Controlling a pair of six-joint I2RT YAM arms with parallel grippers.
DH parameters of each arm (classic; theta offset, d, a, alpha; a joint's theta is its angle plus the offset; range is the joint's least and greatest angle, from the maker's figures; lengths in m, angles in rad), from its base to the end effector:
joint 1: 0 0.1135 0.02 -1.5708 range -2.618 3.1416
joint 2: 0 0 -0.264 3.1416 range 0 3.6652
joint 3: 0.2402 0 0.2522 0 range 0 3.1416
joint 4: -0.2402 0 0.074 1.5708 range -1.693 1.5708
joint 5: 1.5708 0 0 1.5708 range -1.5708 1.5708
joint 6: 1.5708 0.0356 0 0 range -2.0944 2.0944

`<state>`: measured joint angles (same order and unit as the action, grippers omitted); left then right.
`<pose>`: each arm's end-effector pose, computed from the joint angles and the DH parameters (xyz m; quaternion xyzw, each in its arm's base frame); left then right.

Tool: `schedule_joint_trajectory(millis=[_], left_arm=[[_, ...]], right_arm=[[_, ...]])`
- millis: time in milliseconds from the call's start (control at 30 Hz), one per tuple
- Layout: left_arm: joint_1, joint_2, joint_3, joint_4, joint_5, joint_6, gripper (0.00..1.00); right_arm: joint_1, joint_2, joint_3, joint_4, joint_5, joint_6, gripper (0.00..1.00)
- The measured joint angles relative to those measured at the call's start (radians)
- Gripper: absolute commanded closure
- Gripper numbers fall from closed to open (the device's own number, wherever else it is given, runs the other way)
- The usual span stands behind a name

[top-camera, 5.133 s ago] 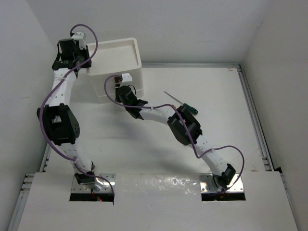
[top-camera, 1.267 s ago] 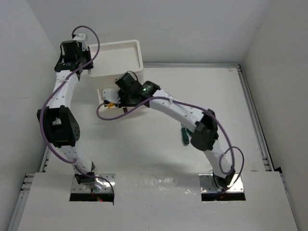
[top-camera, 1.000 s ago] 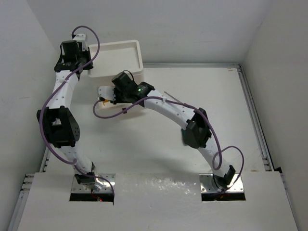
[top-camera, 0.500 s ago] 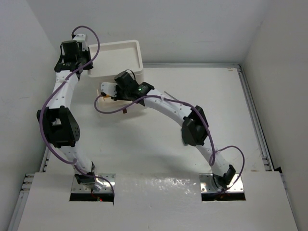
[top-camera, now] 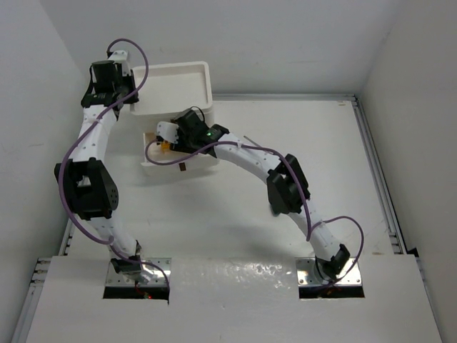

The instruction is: Sort the tools into containers

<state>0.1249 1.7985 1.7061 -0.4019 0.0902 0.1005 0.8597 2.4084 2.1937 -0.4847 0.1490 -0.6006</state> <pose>0.4225 0.0498 0.3559 0.0127 0.8580 0.0191 0.5132 0.3642 0.4147 0.2263 -0.5796 0.6945 -0.0125 0.4261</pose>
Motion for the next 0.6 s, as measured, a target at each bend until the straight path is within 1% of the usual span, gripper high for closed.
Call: schedule_joint_trajectory(millis=[33, 67, 133, 300, 600], left_arm=[[0.000, 0.000, 0.000, 0.000, 0.002, 0.000, 1.00], [0.000, 0.000, -0.001, 0.002, 0.004, 0.000, 1.00], [-0.001, 0.000, -0.002, 0.003, 0.004, 0.002, 1.00], [-0.002, -0.001, -0.003, 0.002, 0.008, 0.005, 1.00], [-0.010, -0.005, -0.003, -0.010, 0.037, 0.000, 1.00]], right_arm=[[0.000, -0.004, -0.006, 0.014, 0.003, 0.003, 0.38], [-0.002, -0.008, -0.011, 0.022, 0.003, 0.006, 0.28], [-0.001, -0.017, -0.028, 0.020, -0.005, 0.011, 0.20], [0.003, -0.035, -0.085, 0.048, -0.003, 0.014, 0.17], [0.006, -0.133, -0.234, 0.117, -0.068, 0.069, 0.16]])
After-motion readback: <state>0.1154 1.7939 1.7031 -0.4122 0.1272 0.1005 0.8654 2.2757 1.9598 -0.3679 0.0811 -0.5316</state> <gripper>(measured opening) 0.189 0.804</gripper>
